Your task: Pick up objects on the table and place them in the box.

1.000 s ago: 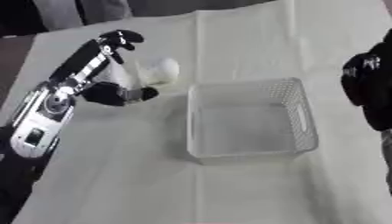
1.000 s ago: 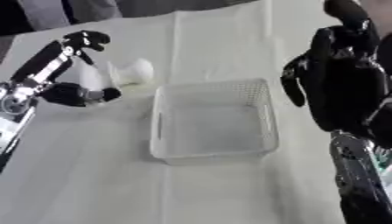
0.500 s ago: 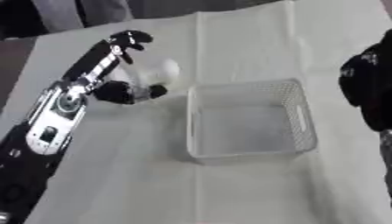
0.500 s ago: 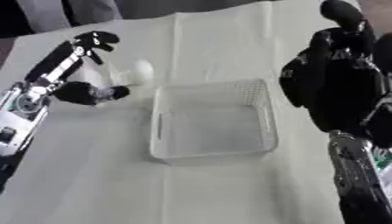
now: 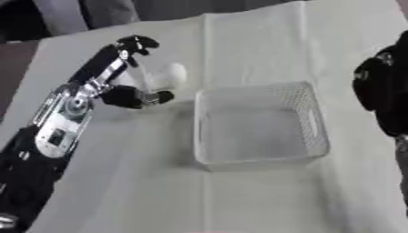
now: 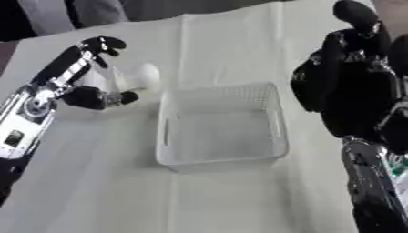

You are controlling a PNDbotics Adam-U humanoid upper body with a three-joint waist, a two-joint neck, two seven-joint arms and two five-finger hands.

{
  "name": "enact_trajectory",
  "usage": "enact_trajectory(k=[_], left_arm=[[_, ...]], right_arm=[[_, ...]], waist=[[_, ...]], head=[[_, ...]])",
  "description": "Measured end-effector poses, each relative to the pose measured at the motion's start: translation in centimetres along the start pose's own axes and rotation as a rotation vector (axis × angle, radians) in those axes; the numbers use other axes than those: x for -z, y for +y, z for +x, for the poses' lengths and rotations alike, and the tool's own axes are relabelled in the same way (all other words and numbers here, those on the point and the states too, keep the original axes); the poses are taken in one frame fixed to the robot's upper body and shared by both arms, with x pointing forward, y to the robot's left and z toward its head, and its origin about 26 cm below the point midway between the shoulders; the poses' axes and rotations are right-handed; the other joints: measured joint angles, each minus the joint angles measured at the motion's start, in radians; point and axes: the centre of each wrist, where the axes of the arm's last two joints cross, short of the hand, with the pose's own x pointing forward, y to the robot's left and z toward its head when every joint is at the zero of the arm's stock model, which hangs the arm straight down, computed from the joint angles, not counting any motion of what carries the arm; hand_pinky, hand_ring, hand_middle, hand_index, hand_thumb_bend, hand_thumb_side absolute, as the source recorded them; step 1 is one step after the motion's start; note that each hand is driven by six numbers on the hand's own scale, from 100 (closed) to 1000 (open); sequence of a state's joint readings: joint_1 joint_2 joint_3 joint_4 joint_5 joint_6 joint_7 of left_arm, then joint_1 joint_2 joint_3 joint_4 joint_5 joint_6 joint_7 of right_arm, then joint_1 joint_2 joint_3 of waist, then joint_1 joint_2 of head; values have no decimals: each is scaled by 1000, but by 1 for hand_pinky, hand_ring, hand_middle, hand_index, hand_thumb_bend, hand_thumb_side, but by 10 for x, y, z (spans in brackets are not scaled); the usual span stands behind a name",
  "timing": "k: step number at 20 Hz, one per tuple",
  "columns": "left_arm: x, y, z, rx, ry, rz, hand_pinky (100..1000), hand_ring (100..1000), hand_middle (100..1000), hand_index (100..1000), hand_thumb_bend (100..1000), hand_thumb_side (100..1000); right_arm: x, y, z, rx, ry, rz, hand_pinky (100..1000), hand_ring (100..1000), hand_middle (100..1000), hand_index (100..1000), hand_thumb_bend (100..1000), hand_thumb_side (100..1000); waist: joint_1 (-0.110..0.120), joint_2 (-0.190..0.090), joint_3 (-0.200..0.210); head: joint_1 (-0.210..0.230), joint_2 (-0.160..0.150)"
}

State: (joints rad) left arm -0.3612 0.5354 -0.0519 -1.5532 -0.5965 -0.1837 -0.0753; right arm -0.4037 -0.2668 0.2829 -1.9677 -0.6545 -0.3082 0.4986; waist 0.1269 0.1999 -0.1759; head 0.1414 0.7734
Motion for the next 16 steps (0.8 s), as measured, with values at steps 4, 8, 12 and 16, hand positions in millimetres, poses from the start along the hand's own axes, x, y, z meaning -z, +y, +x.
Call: enact_trajectory(k=[4,8,12,16], left_arm=[[7,0,-11,60,-15,-5,625,774,823,879,770,638],[13,-2,-20,90,-19,-18,633,770,818,876,775,649],[18,-6,-27,123,-12,-47,628,735,781,848,753,659],[23,-8,-34,146,-15,-45,618,713,756,830,756,668]], right_arm=[[0,0,0,-1,2,10,100,221,343,865,100,817],[-1,0,0,-1,8,19,100,218,344,866,100,816],[-1,0,0,1,10,26,100,217,347,867,100,816],[-1,0,0,1,8,28,100,208,350,867,100,817]], waist=[[2,0,-1],[7,0,-7],[7,0,-12],[7,2,-15]], head=[[0,0],[0,0],[0,0],[0,0]])
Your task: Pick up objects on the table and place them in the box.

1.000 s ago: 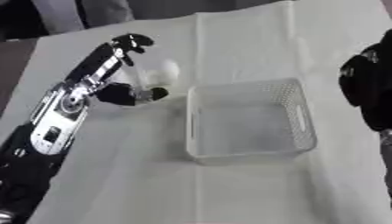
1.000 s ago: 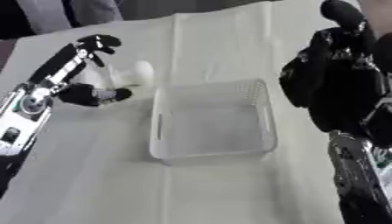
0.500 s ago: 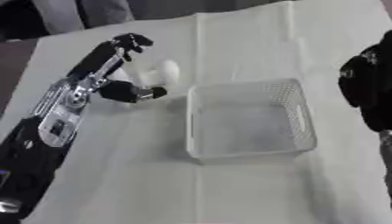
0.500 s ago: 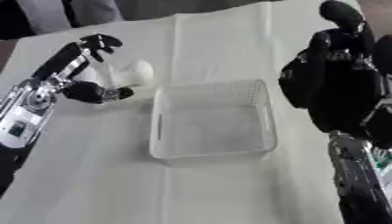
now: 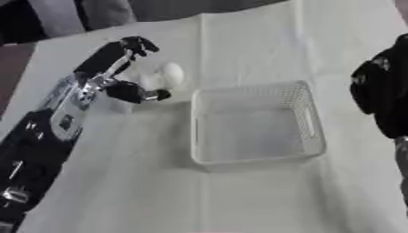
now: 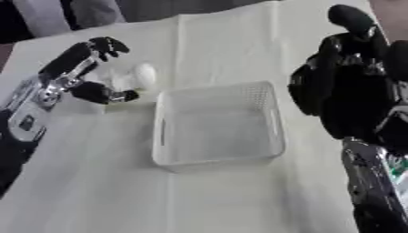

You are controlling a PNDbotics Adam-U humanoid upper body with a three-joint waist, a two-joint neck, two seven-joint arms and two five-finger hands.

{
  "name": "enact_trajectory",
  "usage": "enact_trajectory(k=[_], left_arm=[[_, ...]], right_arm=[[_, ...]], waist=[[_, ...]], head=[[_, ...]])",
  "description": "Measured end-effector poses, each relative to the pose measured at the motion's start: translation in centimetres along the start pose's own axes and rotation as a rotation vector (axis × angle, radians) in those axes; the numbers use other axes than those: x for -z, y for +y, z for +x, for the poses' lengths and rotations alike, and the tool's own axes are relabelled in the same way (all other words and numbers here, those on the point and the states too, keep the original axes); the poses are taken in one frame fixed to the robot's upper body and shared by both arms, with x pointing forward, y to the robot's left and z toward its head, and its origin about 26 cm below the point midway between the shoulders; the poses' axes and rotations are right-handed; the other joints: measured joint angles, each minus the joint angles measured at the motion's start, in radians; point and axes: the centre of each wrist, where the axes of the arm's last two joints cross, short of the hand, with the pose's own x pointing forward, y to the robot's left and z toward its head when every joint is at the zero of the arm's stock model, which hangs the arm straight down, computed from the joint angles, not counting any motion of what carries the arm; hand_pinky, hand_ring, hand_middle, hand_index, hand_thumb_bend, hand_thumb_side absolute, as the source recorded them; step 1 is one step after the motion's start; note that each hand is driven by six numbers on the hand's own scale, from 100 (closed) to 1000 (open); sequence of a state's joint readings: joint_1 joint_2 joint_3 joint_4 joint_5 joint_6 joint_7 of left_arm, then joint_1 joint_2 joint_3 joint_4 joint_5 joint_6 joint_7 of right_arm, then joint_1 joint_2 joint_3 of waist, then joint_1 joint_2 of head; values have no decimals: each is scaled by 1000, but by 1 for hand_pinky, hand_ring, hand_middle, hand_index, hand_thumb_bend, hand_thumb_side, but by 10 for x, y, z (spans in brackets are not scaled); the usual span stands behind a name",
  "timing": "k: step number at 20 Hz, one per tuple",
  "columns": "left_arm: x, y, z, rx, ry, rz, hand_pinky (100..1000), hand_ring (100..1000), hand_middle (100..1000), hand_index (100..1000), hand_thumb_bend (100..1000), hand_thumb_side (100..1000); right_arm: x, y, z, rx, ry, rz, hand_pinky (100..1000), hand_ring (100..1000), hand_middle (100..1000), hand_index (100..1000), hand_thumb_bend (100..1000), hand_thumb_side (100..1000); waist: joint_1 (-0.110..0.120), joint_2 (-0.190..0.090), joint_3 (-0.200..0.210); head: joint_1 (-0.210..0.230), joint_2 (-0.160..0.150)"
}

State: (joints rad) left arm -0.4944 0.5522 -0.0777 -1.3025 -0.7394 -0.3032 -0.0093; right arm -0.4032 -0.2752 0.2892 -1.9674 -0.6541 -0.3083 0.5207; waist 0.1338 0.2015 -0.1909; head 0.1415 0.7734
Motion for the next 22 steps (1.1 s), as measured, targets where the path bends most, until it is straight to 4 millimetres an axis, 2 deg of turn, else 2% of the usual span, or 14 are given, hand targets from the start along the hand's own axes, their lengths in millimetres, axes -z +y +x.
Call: enact_trajectory(k=[1,2,3,4,5,6,7,10,15,20,22], left_arm=[[1,0,-1,5,-3,2,618,713,756,830,756,668],[3,-1,-2,12,-5,3,570,672,736,816,762,678],[4,-1,-4,18,-6,4,590,687,743,821,761,672],[5,-1,-5,23,-6,5,538,648,718,809,764,692],[5,-2,-6,25,-5,5,535,645,715,808,762,694],[6,-2,-8,25,-4,4,520,636,703,805,708,720],[6,-3,-9,23,-1,-3,520,632,698,802,713,711],[7,-8,-15,-26,15,-53,512,676,742,831,693,743],[11,-5,-27,-178,52,-118,502,672,742,830,696,735],[5,0,-42,-225,95,-146,523,674,741,827,731,719],[2,2,-46,-217,97,-165,546,689,754,842,809,683]], right_arm=[[0,0,0,0,0,0,100,208,350,867,100,817],[0,0,0,0,0,1,100,206,351,867,100,817],[0,0,0,0,0,2,100,206,350,867,100,817],[0,0,0,0,-1,3,100,205,351,867,100,817],[0,0,0,0,-1,4,100,204,351,867,100,817],[0,0,0,0,-2,6,100,203,352,867,100,817],[0,0,0,0,-1,8,100,204,352,867,100,816],[1,1,-1,5,0,14,100,202,353,867,100,818],[1,1,-1,8,1,16,100,198,353,868,100,818],[1,1,-1,10,0,20,100,195,354,868,100,820],[2,1,-1,10,-2,23,100,195,354,868,100,820]], waist=[[0,1,-2],[0,3,-5],[-1,3,-5],[-1,3,-6],[-1,3,-8],[-1,3,-10],[-1,4,-12],[-1,4,-17],[-1,3,-23],[-1,3,-27],[0,2,-29]], head=[[0,0],[0,0],[0,0],[0,0],[0,0],[0,0],[0,0],[1,0],[1,0],[1,0],[1,0]])
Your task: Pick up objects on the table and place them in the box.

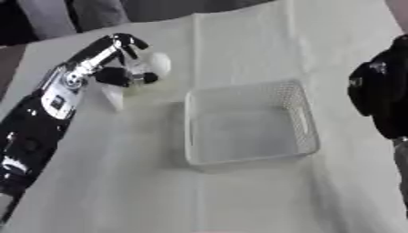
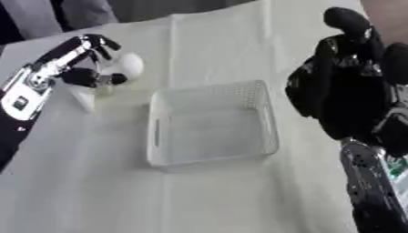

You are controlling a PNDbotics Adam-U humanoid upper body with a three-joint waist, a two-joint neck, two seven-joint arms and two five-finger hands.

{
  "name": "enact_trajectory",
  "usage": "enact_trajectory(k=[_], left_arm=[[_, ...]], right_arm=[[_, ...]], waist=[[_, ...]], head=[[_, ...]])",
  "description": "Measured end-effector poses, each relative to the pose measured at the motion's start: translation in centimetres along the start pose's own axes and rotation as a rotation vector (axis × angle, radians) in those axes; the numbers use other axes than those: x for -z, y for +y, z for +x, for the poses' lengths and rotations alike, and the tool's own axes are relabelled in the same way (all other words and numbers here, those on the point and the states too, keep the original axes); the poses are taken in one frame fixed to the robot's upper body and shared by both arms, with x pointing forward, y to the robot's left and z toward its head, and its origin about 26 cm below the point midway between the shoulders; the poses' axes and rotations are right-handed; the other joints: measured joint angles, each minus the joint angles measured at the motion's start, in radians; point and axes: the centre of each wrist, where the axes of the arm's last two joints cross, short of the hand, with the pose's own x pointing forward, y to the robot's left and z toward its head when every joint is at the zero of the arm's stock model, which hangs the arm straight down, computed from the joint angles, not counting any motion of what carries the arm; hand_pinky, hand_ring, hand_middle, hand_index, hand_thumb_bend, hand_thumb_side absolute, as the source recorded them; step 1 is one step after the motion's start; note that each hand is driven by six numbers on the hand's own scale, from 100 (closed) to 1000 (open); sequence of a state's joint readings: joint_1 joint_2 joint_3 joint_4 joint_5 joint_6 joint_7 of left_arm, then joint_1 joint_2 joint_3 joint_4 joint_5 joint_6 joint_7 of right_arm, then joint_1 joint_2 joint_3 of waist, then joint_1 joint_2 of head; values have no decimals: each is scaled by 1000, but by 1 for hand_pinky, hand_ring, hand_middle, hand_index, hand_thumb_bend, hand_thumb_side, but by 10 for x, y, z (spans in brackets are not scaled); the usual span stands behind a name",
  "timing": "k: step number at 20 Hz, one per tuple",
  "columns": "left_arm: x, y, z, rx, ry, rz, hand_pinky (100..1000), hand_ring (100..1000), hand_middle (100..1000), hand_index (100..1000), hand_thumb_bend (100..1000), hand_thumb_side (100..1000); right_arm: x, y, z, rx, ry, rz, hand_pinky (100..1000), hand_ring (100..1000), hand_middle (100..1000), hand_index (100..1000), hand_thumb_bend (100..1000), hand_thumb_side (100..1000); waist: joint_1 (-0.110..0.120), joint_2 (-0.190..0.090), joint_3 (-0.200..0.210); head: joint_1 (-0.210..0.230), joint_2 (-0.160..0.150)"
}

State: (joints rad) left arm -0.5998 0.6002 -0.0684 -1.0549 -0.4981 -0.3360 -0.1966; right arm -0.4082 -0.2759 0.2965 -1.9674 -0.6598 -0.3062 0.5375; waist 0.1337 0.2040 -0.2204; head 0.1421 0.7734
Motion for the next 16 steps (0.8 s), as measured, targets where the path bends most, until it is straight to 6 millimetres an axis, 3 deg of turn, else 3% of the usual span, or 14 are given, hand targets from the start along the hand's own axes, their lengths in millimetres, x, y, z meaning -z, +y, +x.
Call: enact_trajectory(k=[2,5,8,9,10,11,12,13,16], left_arm=[[-3,4,-3,27,-2,-47,605,734,798,885,1000,554],[-8,14,-9,102,6,-212,644,750,805,922,1000,468],[-9,26,-8,169,27,-406,640,717,779,901,1000,438],[-10,29,-7,191,39,-459,483,573,667,781,982,409],[-9,31,-5,214,48,-498,327,487,551,658,637,278],[-8,33,-2,237,55,-516,103,354,397,463,239,100],[-7,34,2,260,61,-506,100,283,316,384,130,100],[-7,36,6,285,65,-468,100,100,125,201,100,100],[-7,37,18,365,50,-223,100,100,100,167,100,100]], right_arm=[[1,0,0,0,-2,5,100,194,354,868,100,820],[1,1,0,4,1,9,100,192,354,868,100,818],[1,0,0,3,6,13,100,191,354,869,100,817],[0,0,0,2,7,14,100,188,354,869,100,816],[0,0,0,2,8,14,100,186,354,869,100,816],[1,0,0,2,8,15,100,184,354,870,100,815],[1,0,0,2,8,16,100,183,354,870,100,815],[1,0,0,3,9,16,100,181,354,870,100,814],[1,0,0,3,10,18,100,178,354,871,100,814]], waist=[[2,0,-1],[5,-2,-4],[8,-2,-6],[9,-2,-6],[9,-2,-6],[9,0,-6],[9,3,-6],[9,5,-5],[7,10,-5]], head=[[0,0],[0,0],[0,0],[0,0],[0,0],[0,0],[0,0],[0,0],[0,0]])
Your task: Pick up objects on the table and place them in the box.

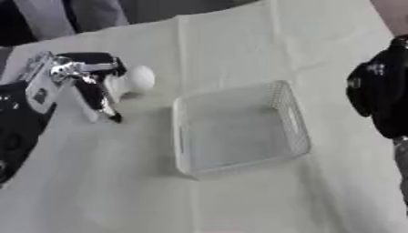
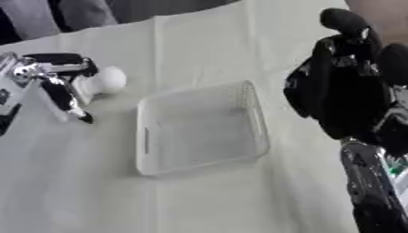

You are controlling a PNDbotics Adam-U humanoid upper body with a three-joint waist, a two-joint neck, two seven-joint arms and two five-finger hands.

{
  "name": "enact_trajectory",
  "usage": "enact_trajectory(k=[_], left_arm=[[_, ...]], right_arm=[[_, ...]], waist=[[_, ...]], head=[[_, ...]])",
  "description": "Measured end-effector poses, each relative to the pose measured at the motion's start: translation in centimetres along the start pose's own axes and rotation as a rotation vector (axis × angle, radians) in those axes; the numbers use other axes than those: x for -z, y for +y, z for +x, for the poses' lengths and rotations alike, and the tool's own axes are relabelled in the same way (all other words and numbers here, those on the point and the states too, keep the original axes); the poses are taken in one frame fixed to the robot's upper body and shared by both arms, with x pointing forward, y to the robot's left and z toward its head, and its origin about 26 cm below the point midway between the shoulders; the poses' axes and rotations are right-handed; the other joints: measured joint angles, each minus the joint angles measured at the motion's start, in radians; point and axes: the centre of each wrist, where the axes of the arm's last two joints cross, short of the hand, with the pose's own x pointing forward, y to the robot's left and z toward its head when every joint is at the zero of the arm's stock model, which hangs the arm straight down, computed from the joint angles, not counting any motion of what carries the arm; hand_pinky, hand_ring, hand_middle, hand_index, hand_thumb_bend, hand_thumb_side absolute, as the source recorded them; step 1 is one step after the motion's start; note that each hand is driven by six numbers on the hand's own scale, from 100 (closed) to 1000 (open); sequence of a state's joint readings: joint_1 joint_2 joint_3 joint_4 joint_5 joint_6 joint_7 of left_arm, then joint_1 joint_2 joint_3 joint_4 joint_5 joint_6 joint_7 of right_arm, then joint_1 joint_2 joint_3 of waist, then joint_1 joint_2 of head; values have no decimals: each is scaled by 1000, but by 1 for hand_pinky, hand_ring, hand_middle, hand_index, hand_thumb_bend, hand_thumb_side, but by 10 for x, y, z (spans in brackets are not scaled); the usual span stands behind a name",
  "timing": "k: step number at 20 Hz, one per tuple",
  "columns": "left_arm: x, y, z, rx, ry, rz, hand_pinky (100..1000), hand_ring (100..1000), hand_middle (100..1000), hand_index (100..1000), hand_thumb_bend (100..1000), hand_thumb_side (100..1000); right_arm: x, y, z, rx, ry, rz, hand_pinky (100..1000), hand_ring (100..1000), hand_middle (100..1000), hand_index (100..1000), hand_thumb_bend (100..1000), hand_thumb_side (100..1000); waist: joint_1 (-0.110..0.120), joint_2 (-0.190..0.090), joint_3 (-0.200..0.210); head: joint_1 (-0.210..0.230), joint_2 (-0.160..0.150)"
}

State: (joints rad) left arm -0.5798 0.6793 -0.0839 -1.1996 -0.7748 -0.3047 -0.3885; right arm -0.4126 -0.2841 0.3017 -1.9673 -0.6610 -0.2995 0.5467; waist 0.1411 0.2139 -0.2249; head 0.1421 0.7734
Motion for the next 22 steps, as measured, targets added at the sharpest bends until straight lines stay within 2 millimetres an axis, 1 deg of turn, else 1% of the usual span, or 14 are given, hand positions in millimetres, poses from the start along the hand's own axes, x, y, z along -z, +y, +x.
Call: enact_trajectory(k=[3,5,8,9,10,12,14,16,17,18,19,20,21,22], left_arm=[[0,1,6,43,12,251,100,100,100,166,134,100],[0,1,6,49,14,361,100,100,100,166,146,100],[0,2,6,40,12,446,100,100,100,166,142,100],[-1,2,5,29,11,459,100,100,100,168,100,100],[-1,4,4,12,11,469,100,100,100,168,100,100],[-4,8,3,-51,1,492,100,100,100,171,100,100],[-6,15,6,-154,-30,525,100,100,100,176,100,100],[-8,21,13,-271,-82,546,100,100,100,177,100,100],[-9,24,17,-326,-111,549,100,100,100,177,100,134],[-10,27,22,-378,-142,552,100,100,100,177,100,134],[-12,32,27,-424,-172,554,100,100,100,178,100,155],[-13,37,32,-463,-204,557,100,100,100,178,100,164],[-15,42,38,-497,-234,559,100,100,100,178,100,174],[-16,47,43,-527,-263,559,100,100,100,178,100,174]], right_arm=[[0,0,0,-1,1,0,100,176,353,872,100,813],[0,0,0,-1,1,0,100,174,354,872,100,812],[-1,-1,-1,-1,6,-3,100,173,354,872,100,811],[-1,-1,-1,0,6,-3,100,174,355,873,100,810],[-1,-1,-1,0,6,-3,100,174,355,873,100,811],[-1,-1,-1,0,7,-3,100,174,355,873,100,811],[-1,-1,-1,0,7,-3,100,175,355,872,100,812],[-1,-1,-1,0,7,-3,100,176,356,873,100,812],[-1,-1,-1,0,7,-3,100,178,368,874,100,809],[-1,-1,-1,0,7,-4,100,178,368,874,100,809],[-1,-1,-1,0,7,-4,100,179,378,873,100,809],[-1,-1,-1,0,8,-4,100,179,377,873,100,807],[-1,-1,-1,0,8,-5,100,178,400,874,100,809],[-1,-1,-1,1,9,-7,100,178,397,874,100,809]], waist=[[0,0,0],[-1,0,0],[-1,0,1],[-1,0,2],[-1,0,4],[-1,0,6],[-1,-2,6],[0,-3,6],[0,-3,6],[0,-3,6],[0,-4,6],[0,-5,6],[0,-7,5],[0,-10,5]], head=[[0,0],[0,0],[0,0],[0,0],[0,0],[0,0],[0,0],[0,0],[0,0],[-1,0],[-1,0],[-1,0],[-1,0],[-1,0]])
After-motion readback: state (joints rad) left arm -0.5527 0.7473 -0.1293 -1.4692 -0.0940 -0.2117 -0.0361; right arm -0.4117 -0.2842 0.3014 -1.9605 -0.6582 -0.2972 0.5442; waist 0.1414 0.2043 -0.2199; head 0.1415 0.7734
